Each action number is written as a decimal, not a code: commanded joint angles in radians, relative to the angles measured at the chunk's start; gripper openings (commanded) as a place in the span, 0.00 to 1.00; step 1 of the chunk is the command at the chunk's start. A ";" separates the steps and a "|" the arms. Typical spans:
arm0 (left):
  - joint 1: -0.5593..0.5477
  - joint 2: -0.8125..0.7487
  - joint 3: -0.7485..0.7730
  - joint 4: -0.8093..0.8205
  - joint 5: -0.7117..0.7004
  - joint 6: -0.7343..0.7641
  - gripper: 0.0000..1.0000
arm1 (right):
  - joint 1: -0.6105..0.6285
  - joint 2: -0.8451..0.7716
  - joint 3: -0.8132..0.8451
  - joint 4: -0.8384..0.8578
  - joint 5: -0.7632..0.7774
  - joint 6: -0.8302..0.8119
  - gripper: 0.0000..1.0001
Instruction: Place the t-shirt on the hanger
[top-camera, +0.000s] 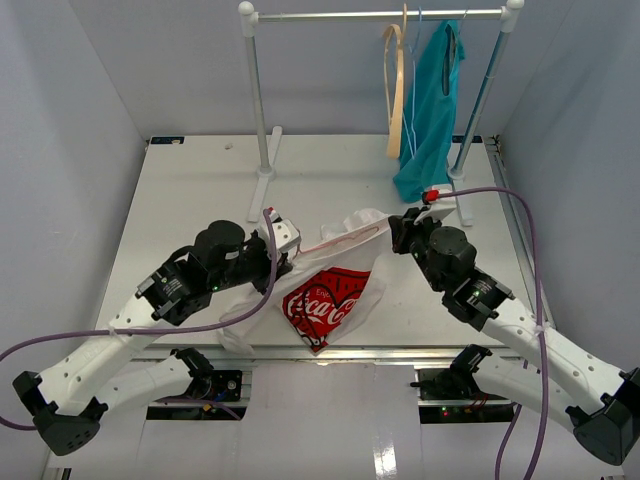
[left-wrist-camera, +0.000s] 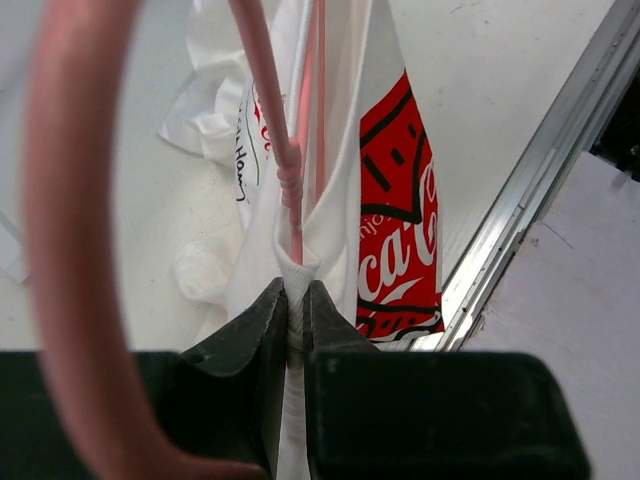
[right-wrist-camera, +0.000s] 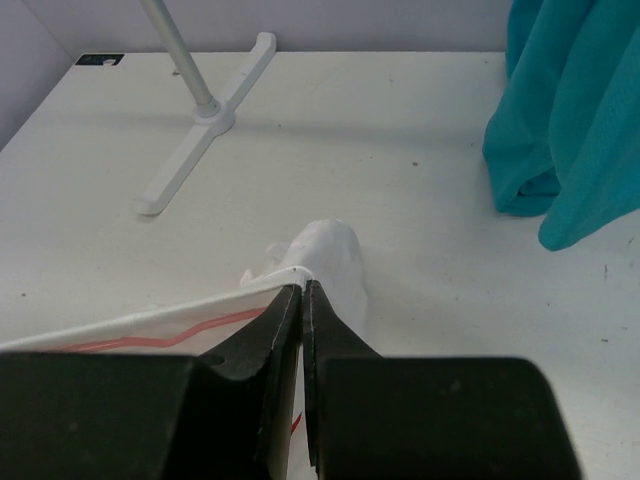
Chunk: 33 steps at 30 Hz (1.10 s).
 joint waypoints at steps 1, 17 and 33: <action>-0.003 0.044 0.051 -0.026 -0.013 0.021 0.00 | -0.013 0.006 0.104 -0.045 -0.121 -0.089 0.08; -0.002 0.103 0.098 0.030 0.296 0.032 0.00 | 0.041 0.026 0.244 -0.272 -0.859 -0.279 0.40; -0.003 0.136 0.110 0.037 0.397 0.015 0.00 | 0.119 0.220 0.335 -0.091 -1.008 -0.322 0.50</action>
